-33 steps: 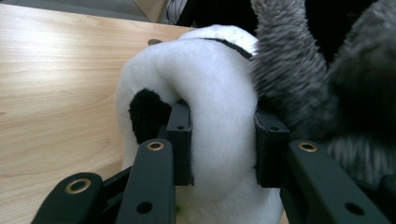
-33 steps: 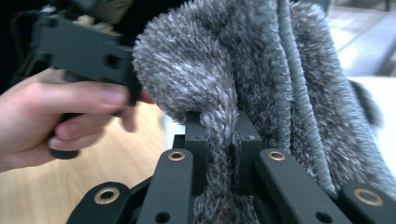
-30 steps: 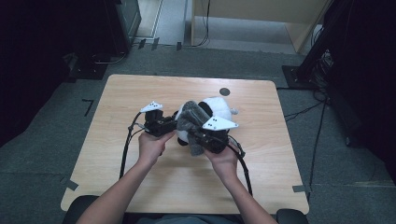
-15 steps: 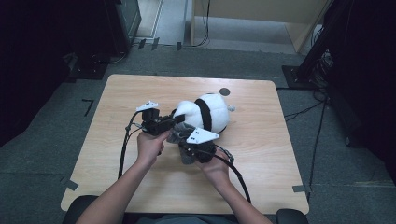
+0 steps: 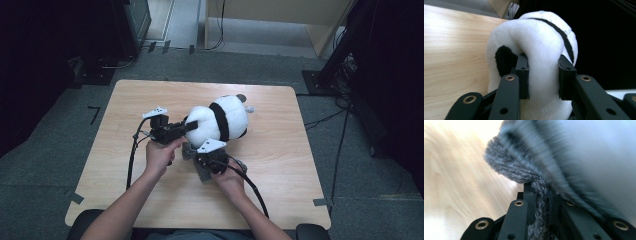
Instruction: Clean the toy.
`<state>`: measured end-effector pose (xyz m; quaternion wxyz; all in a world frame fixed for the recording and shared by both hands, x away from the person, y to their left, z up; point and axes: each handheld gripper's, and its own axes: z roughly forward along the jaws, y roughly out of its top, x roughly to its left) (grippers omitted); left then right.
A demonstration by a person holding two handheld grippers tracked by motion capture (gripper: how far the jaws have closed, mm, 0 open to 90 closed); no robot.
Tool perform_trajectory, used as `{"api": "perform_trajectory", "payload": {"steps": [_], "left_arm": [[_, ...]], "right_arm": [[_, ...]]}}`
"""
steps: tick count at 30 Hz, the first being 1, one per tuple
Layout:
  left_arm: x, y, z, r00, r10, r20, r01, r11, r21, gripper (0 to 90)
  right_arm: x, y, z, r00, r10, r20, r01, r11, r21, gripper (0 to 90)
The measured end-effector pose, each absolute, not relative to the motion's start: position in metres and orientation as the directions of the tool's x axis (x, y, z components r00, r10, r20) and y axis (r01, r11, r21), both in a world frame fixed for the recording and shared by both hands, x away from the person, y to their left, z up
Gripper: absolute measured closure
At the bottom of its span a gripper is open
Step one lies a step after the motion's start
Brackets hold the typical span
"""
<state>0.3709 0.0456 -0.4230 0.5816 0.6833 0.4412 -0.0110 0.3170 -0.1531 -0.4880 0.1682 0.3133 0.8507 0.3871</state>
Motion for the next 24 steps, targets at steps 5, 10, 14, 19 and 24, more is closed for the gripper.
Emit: {"api": "perform_trajectory", "payload": {"steps": [5, 10, 14, 19, 24], "left_arm": [[0.373, 0.051, -0.422, 0.605, 0.591, -0.534, 0.612, 0.085, 0.787, 69.1], [0.374, 0.058, -0.421, 0.606, 0.613, -0.507, 0.588, 0.084, 0.804, 69.1], [0.375, 0.063, -0.422, 0.598, 0.626, -0.5, 0.581, 0.092, 0.809, 69.1], [0.377, 0.071, -0.422, 0.588, 0.655, -0.474, 0.565, 0.086, 0.82, 69.1], [0.381, 0.083, -0.42, 0.565, 0.667, -0.486, 0.559, 0.124, 0.82, 69.1]], "right_arm": [[0.325, -0.175, -0.484, -0.711, 0.703, -0.017, 0.449, 0.473, 0.758, 82.2], [0.33, -0.191, -0.478, -0.678, 0.734, -0.03, 0.467, 0.463, 0.753, 82.1], [0.331, -0.206, -0.47, -0.638, 0.769, -0.042, 0.478, 0.439, 0.761, 82.1], [0.336, -0.226, -0.461, -0.603, 0.798, 0.005, 0.504, 0.376, 0.778, 81.9], [0.335, -0.24, -0.449, -0.586, 0.81, 0.016, 0.479, 0.33, 0.814, 81.8]]}}
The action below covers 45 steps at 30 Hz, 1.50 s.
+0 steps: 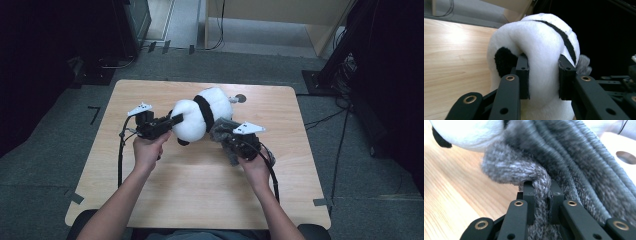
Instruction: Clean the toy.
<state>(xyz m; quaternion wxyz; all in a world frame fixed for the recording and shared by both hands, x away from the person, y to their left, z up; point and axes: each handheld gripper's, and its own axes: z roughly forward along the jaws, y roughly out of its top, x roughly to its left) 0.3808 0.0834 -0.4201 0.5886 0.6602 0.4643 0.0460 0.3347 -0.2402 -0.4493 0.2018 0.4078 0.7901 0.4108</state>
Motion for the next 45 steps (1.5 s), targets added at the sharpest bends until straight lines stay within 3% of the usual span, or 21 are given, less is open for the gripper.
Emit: {"api": "perform_trajectory", "payload": {"steps": [22, 28, 34, 38, 45], "left_arm": [[0.392, 0.136, -0.423, 0.468, 0.758, -0.455, 0.527, 0.174, 0.832, 68.7], [0.394, 0.154, -0.424, 0.443, 0.774, -0.452, 0.507, 0.199, 0.838, 68.6], [0.401, 0.172, -0.434, 0.402, 0.806, -0.434, 0.509, 0.197, 0.838, 68.4], [0.407, 0.182, -0.442, 0.382, 0.803, -0.458, 0.527, 0.217, 0.821, 67.9], [0.415, 0.191, -0.453, 0.356, 0.84, -0.409, 0.566, 0.155, 0.81, 65.6]], "right_arm": [[0.345, -0.3, -0.427, -0.507, 0.86, 0.063, 0.512, 0.241, 0.825, 81.2], [0.35, -0.319, -0.435, -0.487, 0.872, 0.04, 0.535, 0.262, 0.803, 81.0], [0.359, -0.342, -0.445, -0.429, 0.897, 0.103, 0.574, 0.183, 0.798, 80.7], [0.367, -0.346, -0.456, -0.415, 0.904, 0.098, 0.596, 0.189, 0.78, 80.2], [0.378, -0.355, -0.474, -0.38, 0.916, 0.125, 0.644, 0.165, 0.747, 79.3]]}}
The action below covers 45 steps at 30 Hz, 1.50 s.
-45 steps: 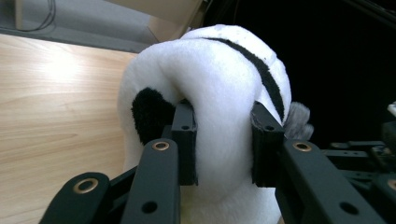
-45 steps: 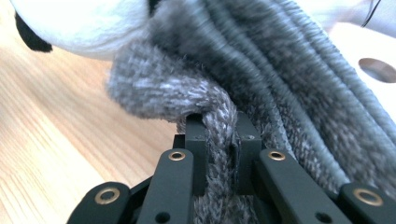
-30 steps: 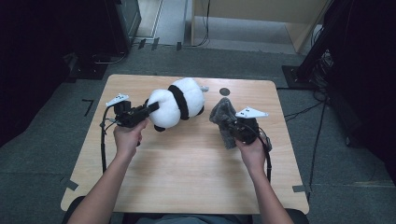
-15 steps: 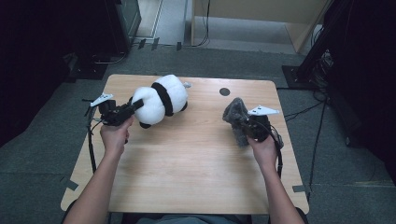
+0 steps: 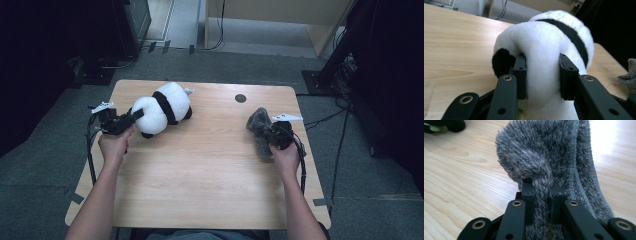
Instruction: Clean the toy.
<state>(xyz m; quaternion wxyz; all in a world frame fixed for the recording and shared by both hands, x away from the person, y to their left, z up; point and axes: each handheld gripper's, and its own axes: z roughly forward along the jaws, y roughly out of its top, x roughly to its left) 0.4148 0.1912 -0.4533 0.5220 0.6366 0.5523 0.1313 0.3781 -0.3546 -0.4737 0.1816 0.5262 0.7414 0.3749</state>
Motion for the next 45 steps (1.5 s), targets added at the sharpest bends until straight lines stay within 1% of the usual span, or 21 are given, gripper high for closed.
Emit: {"api": "perform_trajectory", "payload": {"steps": [4, 6, 9, 11, 13, 16, 18, 22, 25, 28, 31, 34, 36, 41, 45], "left_arm": [[0.417, 0.194, -0.457, 0.34, 0.848, -0.407, 0.583, 0.15, 0.799, 62.2], [0.419, 0.195, -0.459, 0.352, 0.841, -0.412, 0.59, 0.143, 0.795, 58.6], [0.422, 0.196, -0.461, 0.371, 0.837, -0.403, 0.602, 0.114, 0.791, 49.1], [0.422, 0.196, -0.46, 0.378, 0.835, -0.401, 0.6, 0.108, 0.792, 44.7], [0.422, 0.196, -0.458, 0.386, 0.834, -0.394, 0.593, 0.103, 0.799, 39.0], [0.423, 0.196, -0.458, 0.383, 0.847, -0.369, 0.59, 0.084, 0.803, 34.4], [0.423, 0.198, -0.457, 0.38, 0.849, -0.366, 0.599, 0.076, 0.797, 33.0], [0.419, 0.197, -0.446, 0.406, 0.863, -0.301, 0.565, 0.022, 0.825, 31.1], [0.416, 0.198, -0.439, 0.423, 0.858, -0.291, 0.547, 0.014, 0.837, 29.5], [0.413, 0.195, -0.435, 0.44, 0.855, -0.276, 0.539, -0.005, 0.842, 29.4], [0.411, 0.191, -0.433, 0.454, 0.849, -0.27, 0.545, -0.025, 0.838, 29.5], [0.41, 0.183, -0.429, 0.474, 0.838, -0.27, 0.58, -0.066, 0.812, 28.8], [0.406, 0.178, -0.426, 0.5, 0.834, -0.232, 0.563, -0.11, 0.819, 28.5], [0.399, 0.167, -0.423, 0.546, 0.806, -0.229, 0.544, -0.133, 0.829, 27.9], [0.394, 0.154, -0.421, 0.581, 0.787, -0.207, 0.522, -0.166, 0.836, 27.9]], "right_arm": [[0.382, -0.356, -0.484, -0.376, 0.919, 0.119, 0.666, 0.178, 0.725, 77.5], [0.384, -0.356, -0.488, -0.369, 0.922, 0.114, 0.674, 0.181, 0.716, 76.8], [0.385, -0.357, -0.491, -0.365, 0.924, 0.119, 0.678, 0.176, 0.714, 75.0], [0.385, -0.359, -0.492, -0.36, 0.924, 0.13, 0.681, 0.165, 0.714, 73.1], [0.386, -0.36, -0.492, -0.361, 0.923, 0.134, 0.683, 0.164, 0.712, 70.0], [0.386, -0.359, -0.493, -0.366, 0.922, 0.123, 0.685, 0.178, 0.707, 61.4], [0.387, -0.359, -0.494, -0.364, 0.923, 0.124, 0.686, 0.176, 0.706, 57.2], [0.387, -0.361, -0.493, -0.36, 0.923, 0.135, 0.692, 0.167, 0.703, 47.3], [0.385, -0.362, -0.491, -0.358, 0.925, 0.126, 0.69, 0.171, 0.703, 43.9], [0.383, -0.364, -0.487, -0.363, 0.921, 0.143, 0.683, 0.158, 0.713, 41.5], [0.38, -0.364, -0.481, -0.368, 0.918, 0.145, 0.672, 0.155, 0.724, 40.7], [0.375, -0.363, -0.475, -0.372, 0.916, 0.153, 0.663, 0.147, 0.734, 40.2], [0.372, -0.362, -0.471, -0.379, 0.912, 0.158, 0.657, 0.145, 0.74, 40.1], [0.363, -0.355, -0.461, -0.397, 0.905, 0.155, 0.634, 0.149, 0.759, 40.1], [0.355, -0.345, -0.454, -0.427, 0.891, 0.154, 0.613, 0.16, 0.774, 40.1]]}}
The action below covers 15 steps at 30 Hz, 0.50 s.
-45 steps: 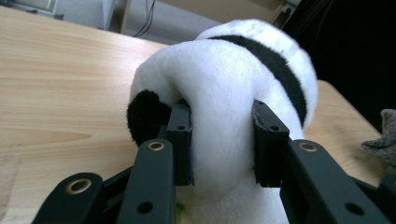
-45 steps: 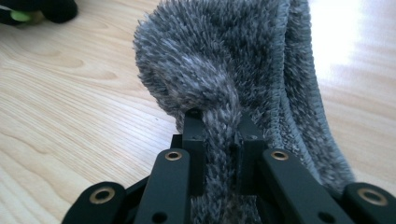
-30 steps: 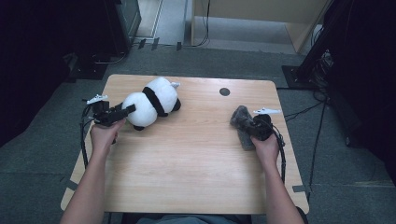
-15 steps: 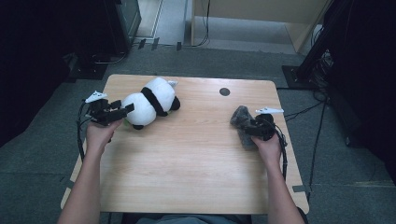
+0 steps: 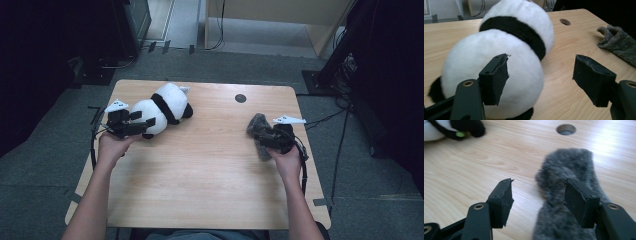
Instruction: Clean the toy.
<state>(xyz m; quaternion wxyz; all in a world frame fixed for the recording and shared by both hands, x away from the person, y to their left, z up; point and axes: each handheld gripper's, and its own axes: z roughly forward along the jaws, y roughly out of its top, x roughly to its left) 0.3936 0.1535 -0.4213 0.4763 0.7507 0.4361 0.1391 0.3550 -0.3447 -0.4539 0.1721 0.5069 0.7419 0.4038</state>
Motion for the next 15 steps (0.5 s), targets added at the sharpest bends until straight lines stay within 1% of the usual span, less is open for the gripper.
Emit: {"api": "perform_trajectory", "payload": {"steps": [4, 6, 9, 15], "left_arm": [[0.39, 0.138, -0.423, 0.618, 0.765, -0.181, 0.501, -0.206, 0.84, 28.1], [0.388, 0.13, -0.425, 0.636, 0.75, -0.182, 0.503, -0.224, 0.834, 28.1], [0.385, 0.119, -0.429, 0.654, 0.738, -0.166, 0.497, -0.254, 0.83, 28.0], [0.379, 0.096, -0.441, 0.696, 0.696, -0.178, 0.498, -0.289, 0.818, 28.0]], "right_arm": [[0.347, -0.33, -0.454, -0.47, 0.873, 0.127, 0.594, 0.207, 0.777, 40.1], [0.345, -0.324, -0.454, -0.495, 0.86, 0.121, 0.586, 0.228, 0.777, 42.8], [0.342, -0.316, -0.454, -0.523, 0.841, 0.137, 0.576, 0.231, 0.784, 42.9], [0.341, -0.298, -0.462, -0.569, 0.806, 0.161, 0.577, 0.252, 0.777, 41.7]]}}
